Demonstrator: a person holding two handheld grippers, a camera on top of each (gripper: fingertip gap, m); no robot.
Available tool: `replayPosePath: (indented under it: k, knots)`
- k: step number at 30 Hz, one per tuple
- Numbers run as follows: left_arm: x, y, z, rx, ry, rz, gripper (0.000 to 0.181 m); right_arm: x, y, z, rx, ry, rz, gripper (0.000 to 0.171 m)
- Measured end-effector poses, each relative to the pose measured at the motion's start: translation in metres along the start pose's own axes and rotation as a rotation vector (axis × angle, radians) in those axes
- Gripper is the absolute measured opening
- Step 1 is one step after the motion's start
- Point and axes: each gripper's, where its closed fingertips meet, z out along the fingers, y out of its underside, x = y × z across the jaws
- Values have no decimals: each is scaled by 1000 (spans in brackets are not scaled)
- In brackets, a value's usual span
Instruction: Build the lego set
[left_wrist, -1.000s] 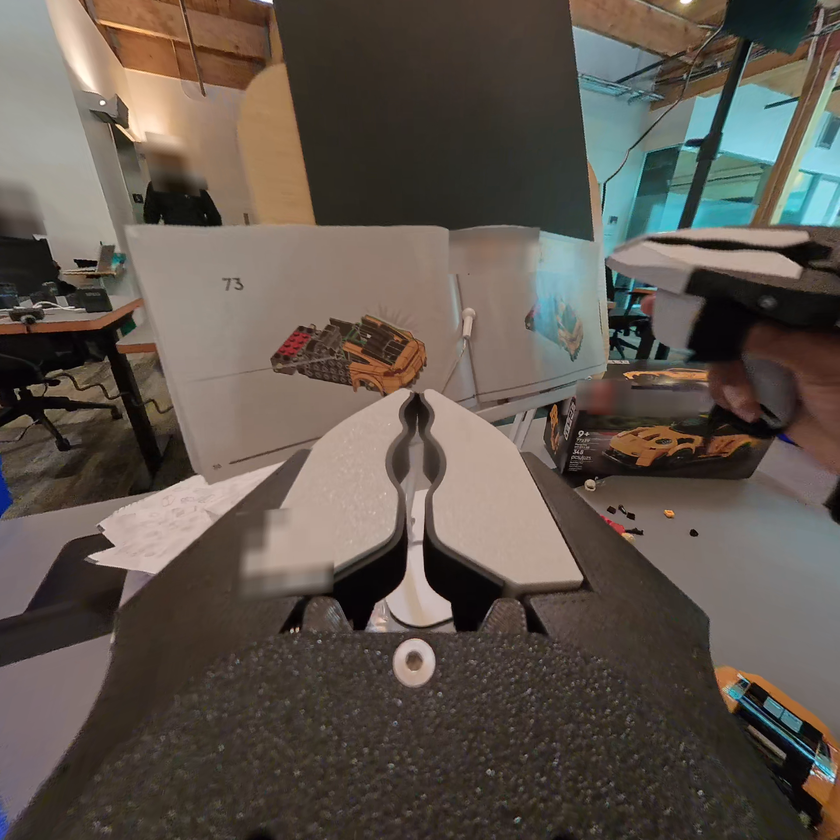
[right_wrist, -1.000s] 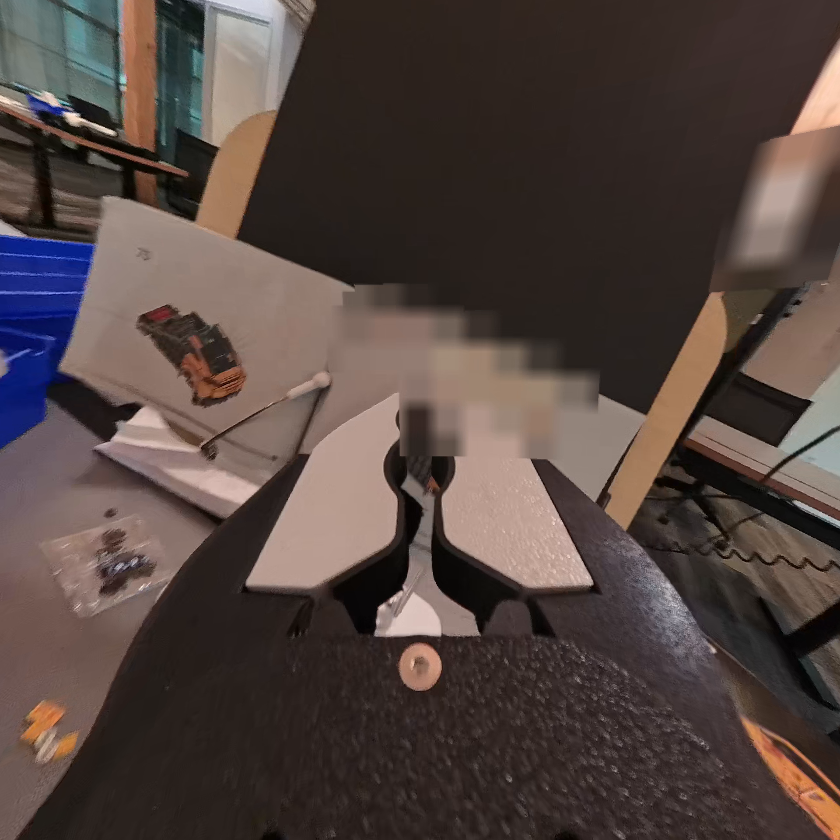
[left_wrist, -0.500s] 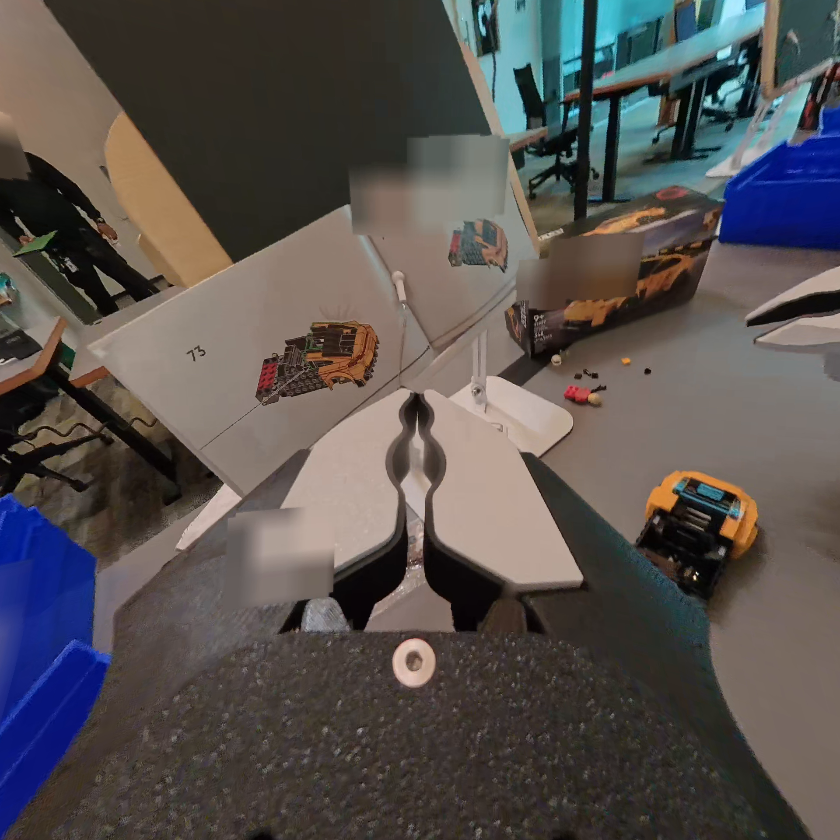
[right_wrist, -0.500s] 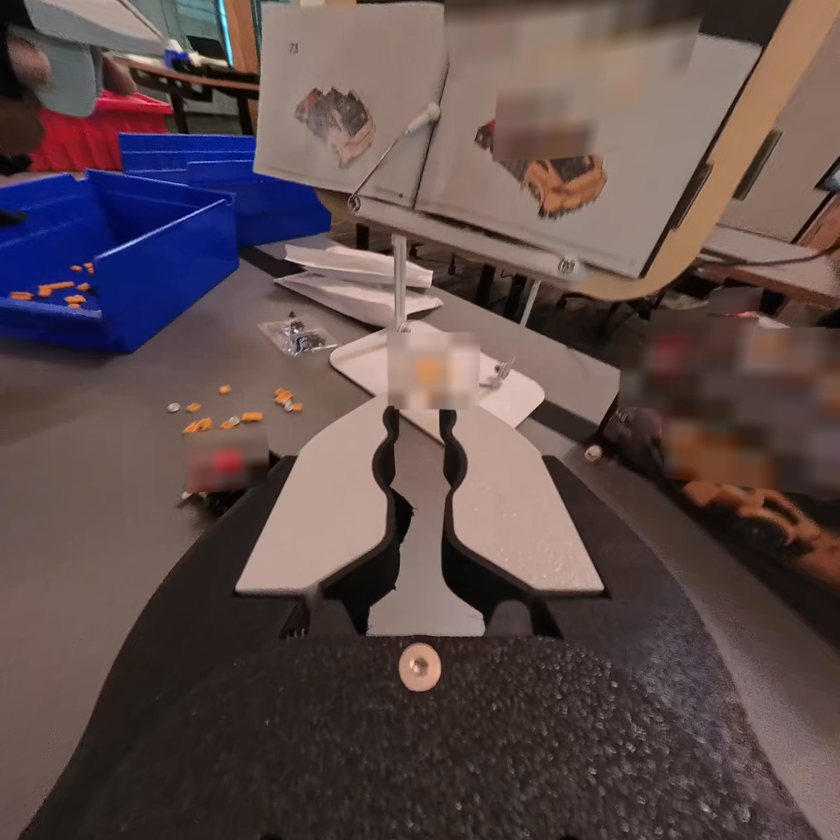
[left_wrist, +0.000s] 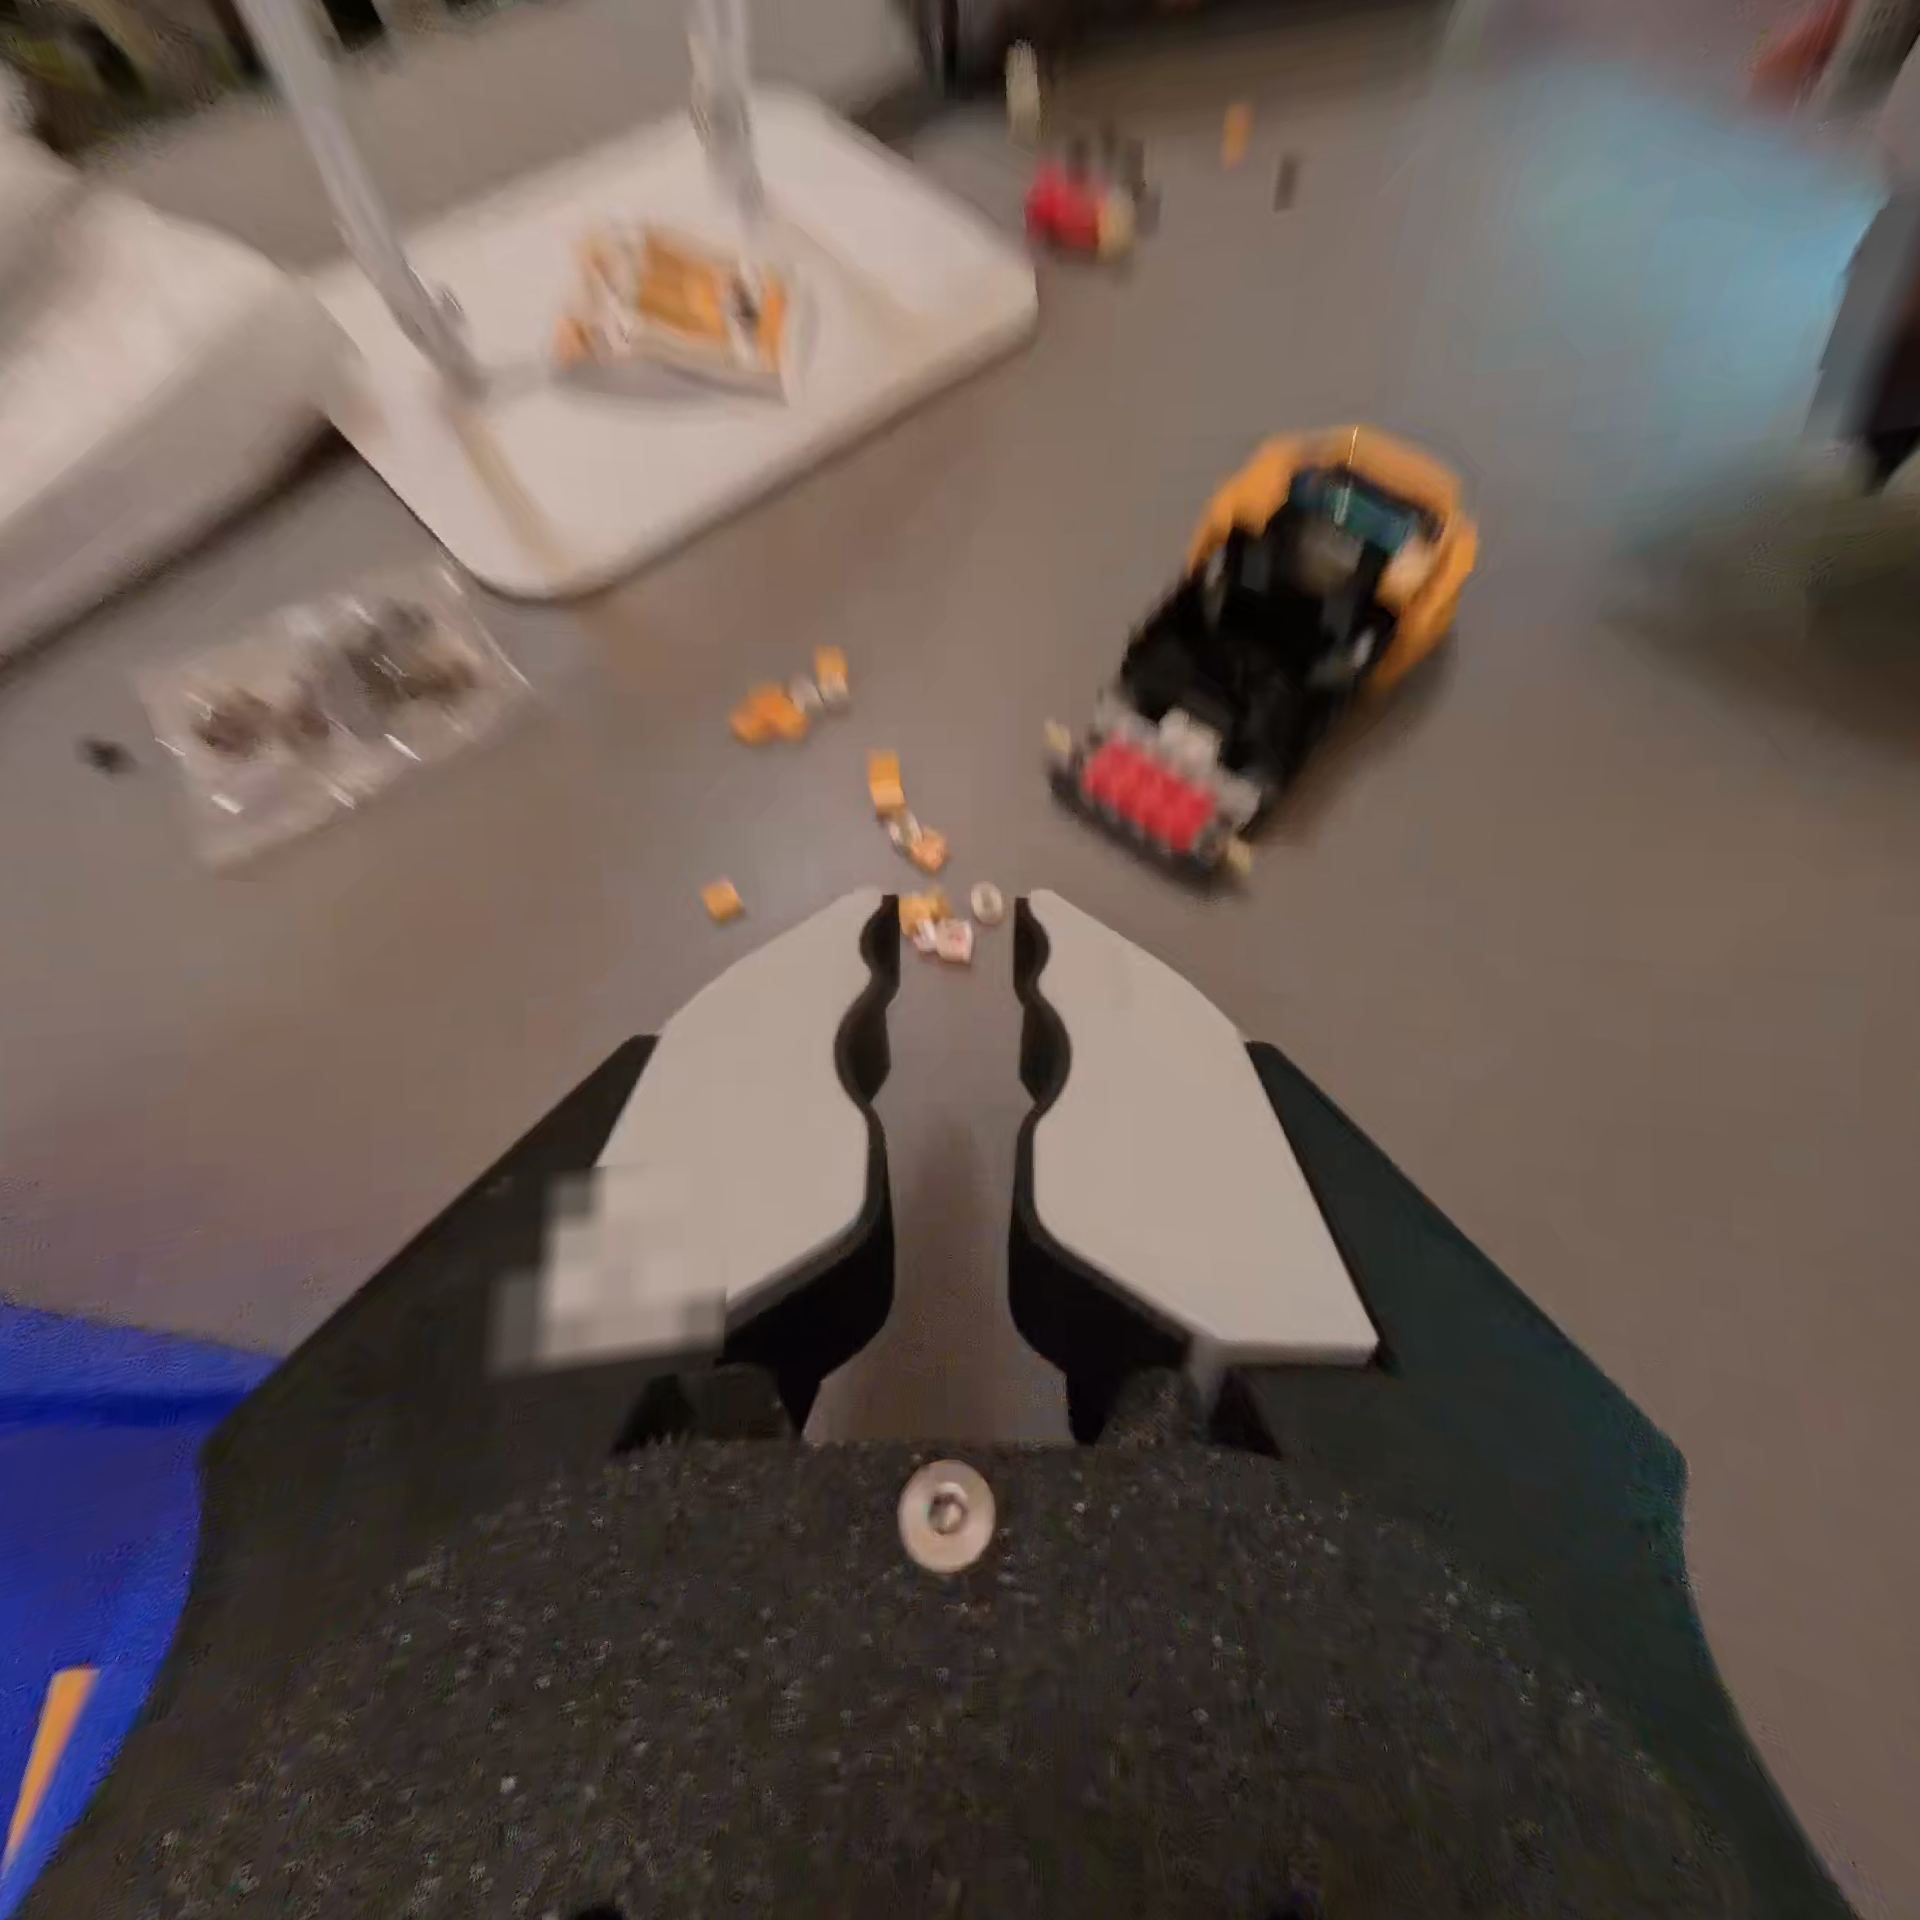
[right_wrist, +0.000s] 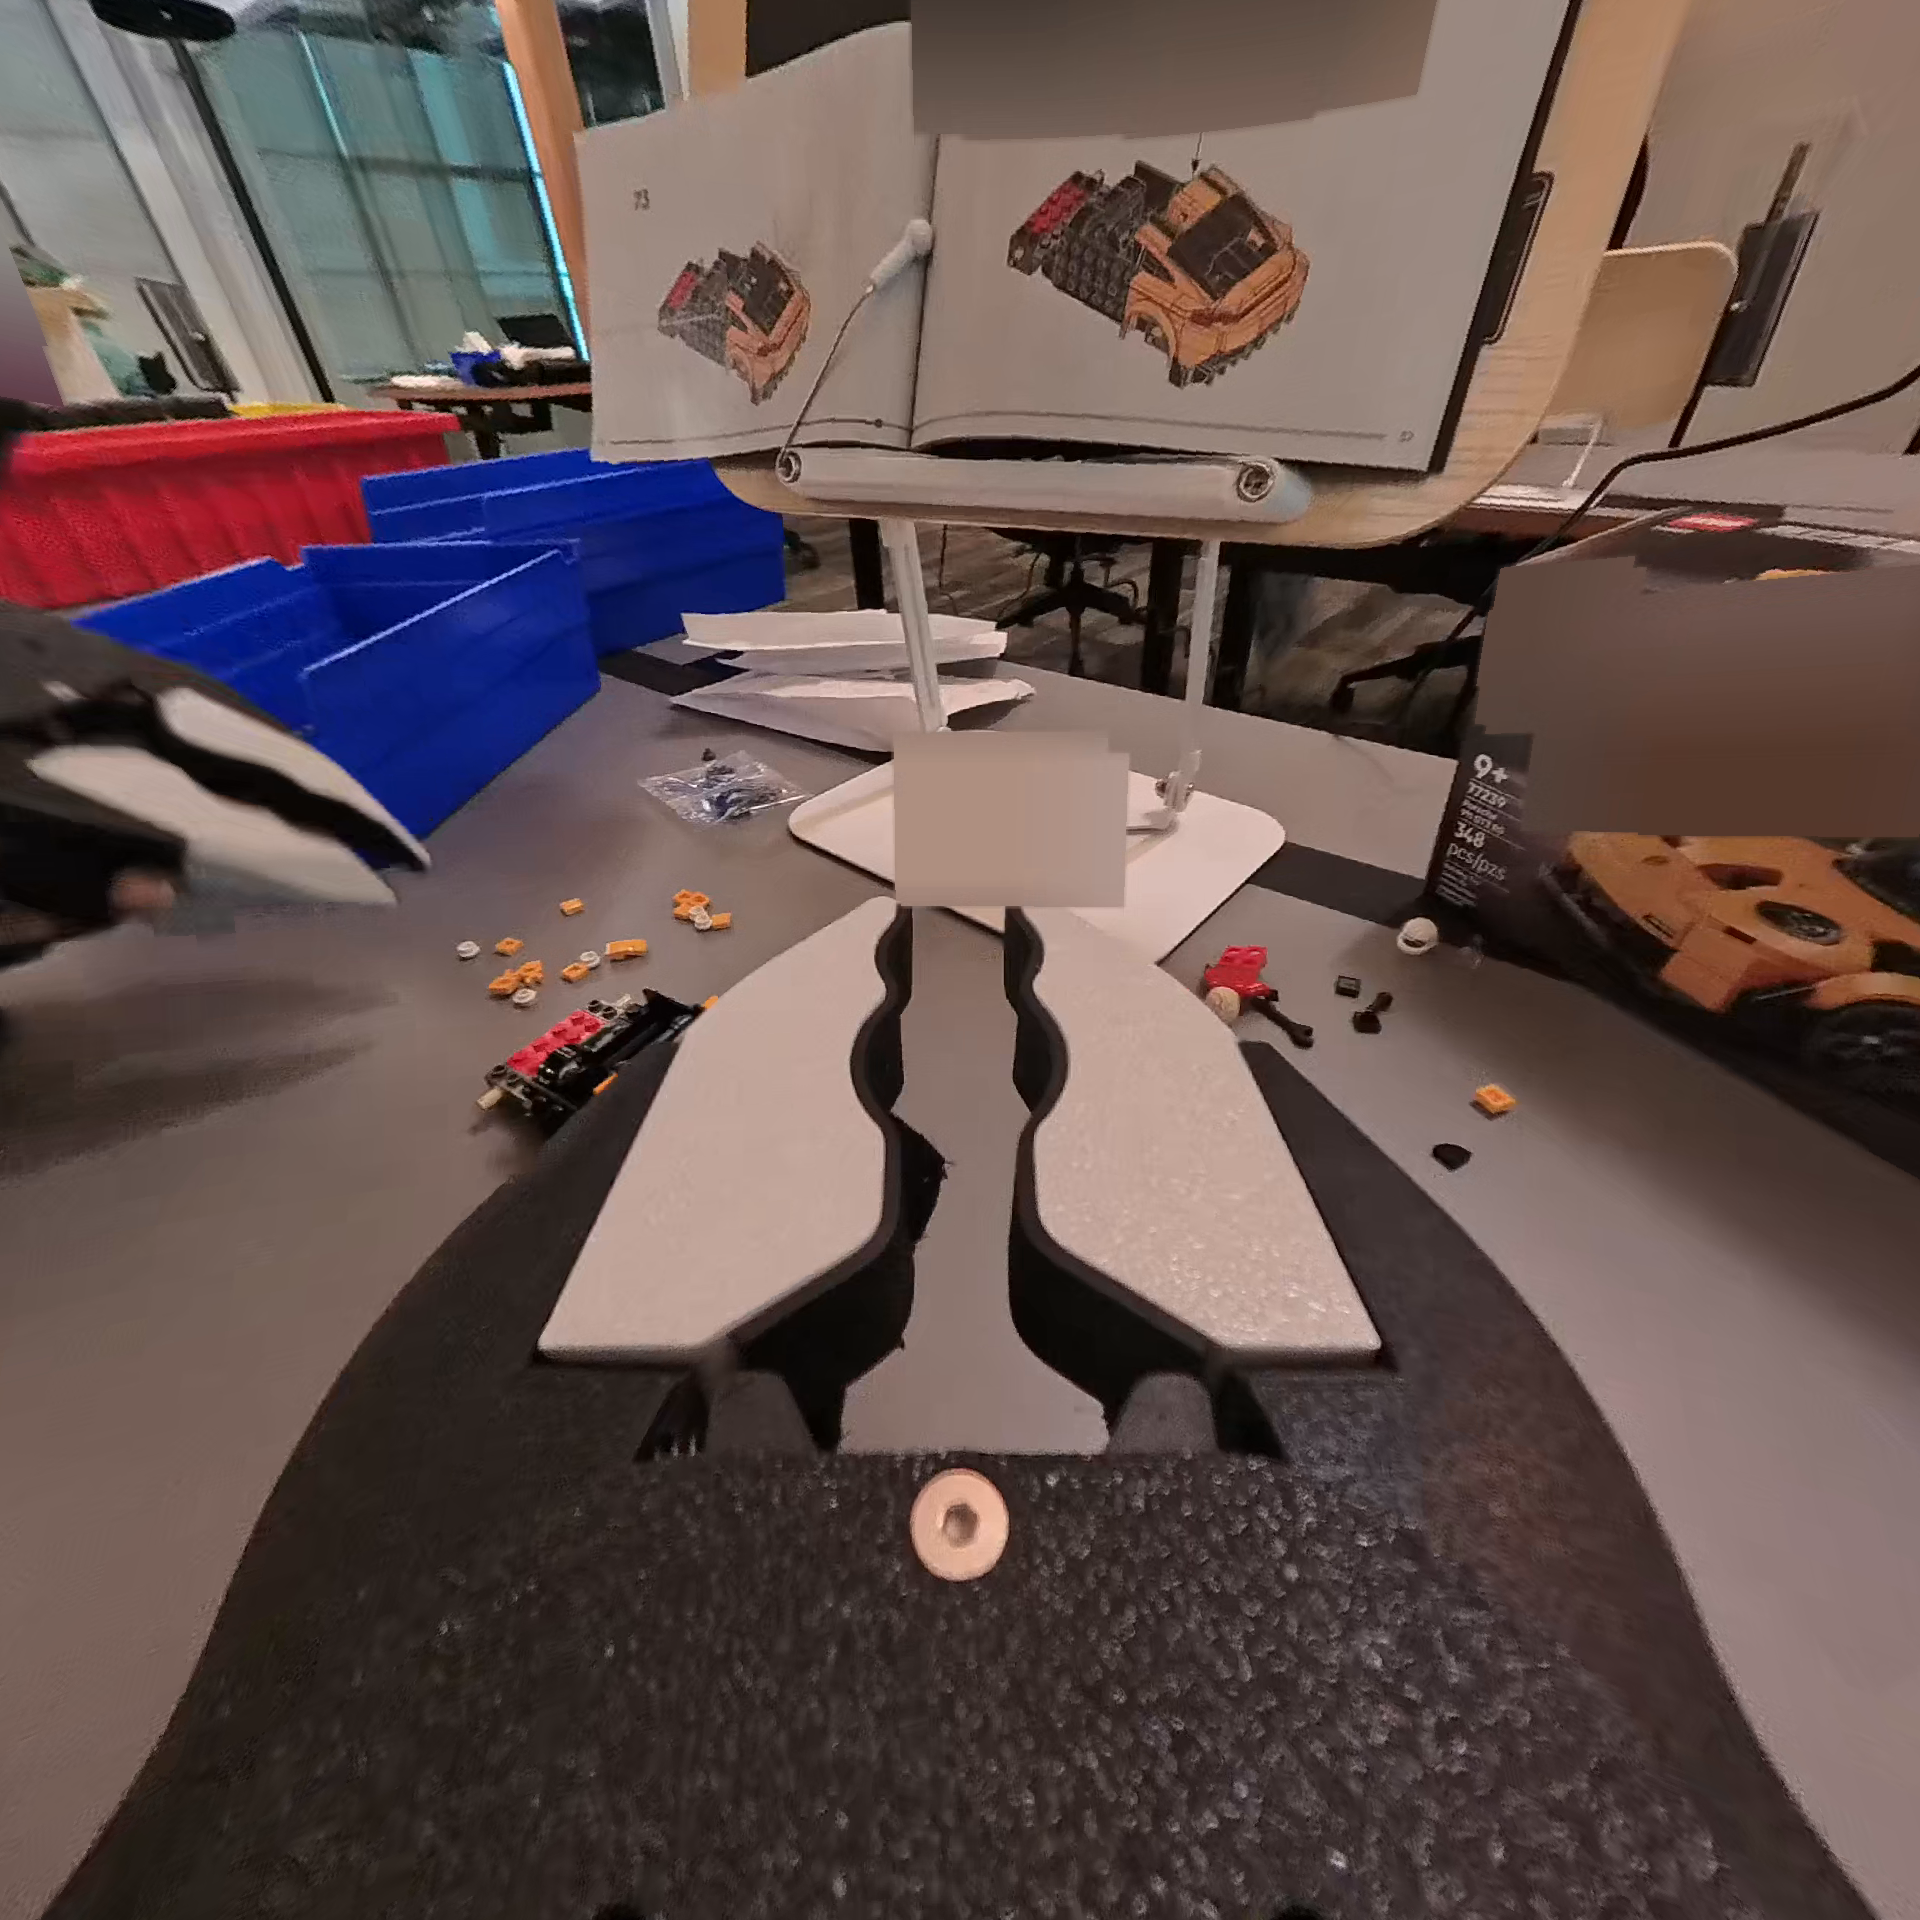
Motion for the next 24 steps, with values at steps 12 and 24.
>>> replayPosePath:
  k: [12, 24]
  knots:
    - [1, 39, 41, -279, -5, 49, 20, -3, -1, -3, -11, -19, -3, 16]
    - [43, 16, 24, -117, 258, -89, 5, -29, 28, 5, -147, -154, -135, 20]
